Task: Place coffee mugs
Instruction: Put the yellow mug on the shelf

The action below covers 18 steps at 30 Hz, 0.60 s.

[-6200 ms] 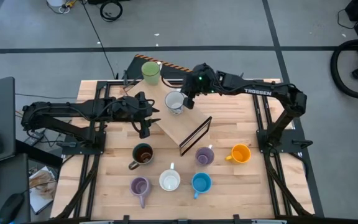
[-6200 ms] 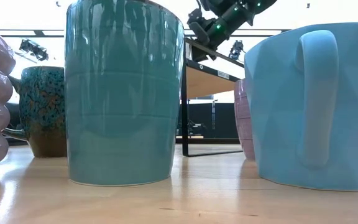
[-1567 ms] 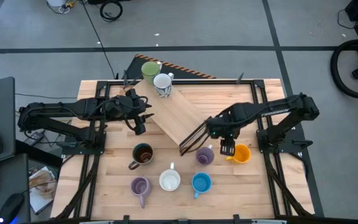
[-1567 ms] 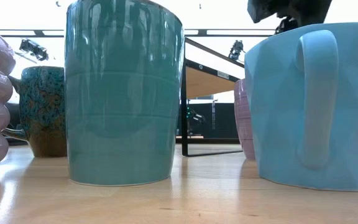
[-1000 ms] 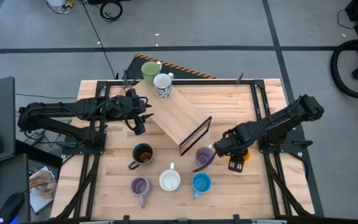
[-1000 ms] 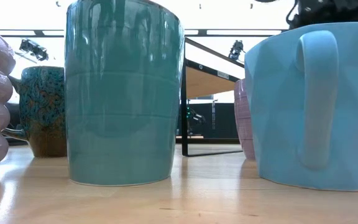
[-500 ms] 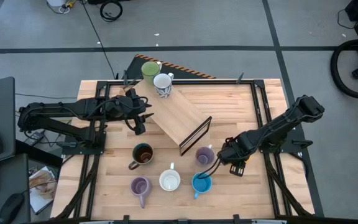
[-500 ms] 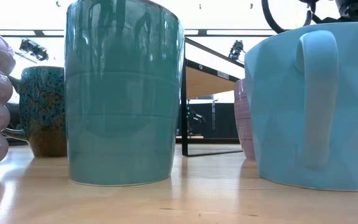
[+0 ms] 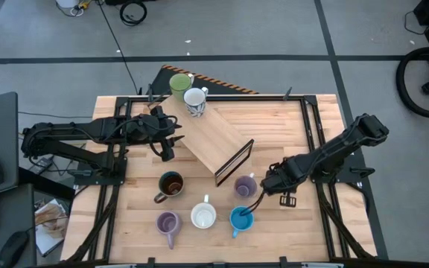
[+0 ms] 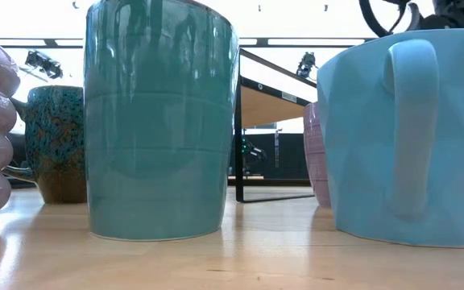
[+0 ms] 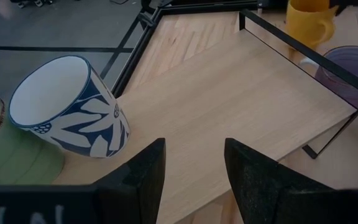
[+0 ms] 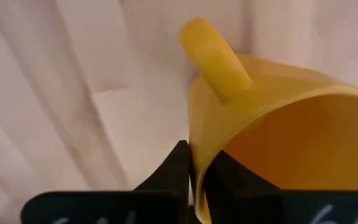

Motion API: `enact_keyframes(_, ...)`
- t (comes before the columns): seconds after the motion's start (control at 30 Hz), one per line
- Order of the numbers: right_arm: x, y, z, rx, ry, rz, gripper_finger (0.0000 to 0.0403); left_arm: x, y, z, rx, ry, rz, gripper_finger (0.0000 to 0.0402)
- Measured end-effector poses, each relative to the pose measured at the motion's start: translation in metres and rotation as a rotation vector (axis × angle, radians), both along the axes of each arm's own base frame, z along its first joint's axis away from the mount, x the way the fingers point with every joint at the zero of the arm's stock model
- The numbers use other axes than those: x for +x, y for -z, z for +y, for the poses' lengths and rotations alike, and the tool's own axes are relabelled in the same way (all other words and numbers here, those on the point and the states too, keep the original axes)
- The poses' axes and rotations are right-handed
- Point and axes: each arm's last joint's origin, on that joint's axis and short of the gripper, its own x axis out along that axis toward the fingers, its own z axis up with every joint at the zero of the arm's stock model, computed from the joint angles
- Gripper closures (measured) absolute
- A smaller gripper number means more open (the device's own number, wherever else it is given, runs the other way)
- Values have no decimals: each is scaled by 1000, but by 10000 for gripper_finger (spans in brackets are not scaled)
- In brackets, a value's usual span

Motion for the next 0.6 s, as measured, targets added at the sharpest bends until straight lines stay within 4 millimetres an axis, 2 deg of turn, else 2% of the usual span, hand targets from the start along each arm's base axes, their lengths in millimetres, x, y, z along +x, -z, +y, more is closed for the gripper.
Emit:
enact_keyframes(0.13,4,-18,-8,-58,-73,13,372,0,0,0,-4,-3,-2,230)
enact_keyframes(0.23,6,-33,-20,-109,-50,36,368,0,0,0,-8,-5,-3,230)
enact_keyframes(0.4,10,-52,-45,-239,21,53,368,0,0,0,-23,-11,-10,230)
enact_keyframes(0.6,19,-70,-80,-492,78,-10,367,0,0,0,-23,-11,-10,230)
